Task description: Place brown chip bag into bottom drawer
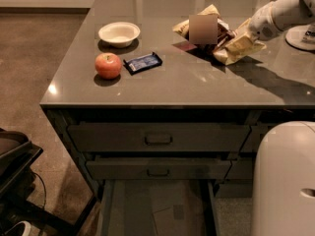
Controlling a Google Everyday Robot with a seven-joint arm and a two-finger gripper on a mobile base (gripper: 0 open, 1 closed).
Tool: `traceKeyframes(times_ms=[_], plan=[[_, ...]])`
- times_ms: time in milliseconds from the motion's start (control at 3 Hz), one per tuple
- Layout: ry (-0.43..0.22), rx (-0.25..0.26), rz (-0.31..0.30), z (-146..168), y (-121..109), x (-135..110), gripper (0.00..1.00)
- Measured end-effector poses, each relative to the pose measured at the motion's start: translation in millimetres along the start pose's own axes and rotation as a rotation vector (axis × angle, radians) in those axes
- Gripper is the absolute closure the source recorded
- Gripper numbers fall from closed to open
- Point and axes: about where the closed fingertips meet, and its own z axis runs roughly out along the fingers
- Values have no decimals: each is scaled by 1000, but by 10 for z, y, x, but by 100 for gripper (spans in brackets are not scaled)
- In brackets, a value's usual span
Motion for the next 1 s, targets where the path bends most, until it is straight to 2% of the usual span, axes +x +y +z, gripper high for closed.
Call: traceKeyframes(times_ms=[333,667,1000], plan=[[32,14,30,-178,61,83,100],[52,174,118,-951,31,108,100],[7,349,231,-1830,211,-108,100]])
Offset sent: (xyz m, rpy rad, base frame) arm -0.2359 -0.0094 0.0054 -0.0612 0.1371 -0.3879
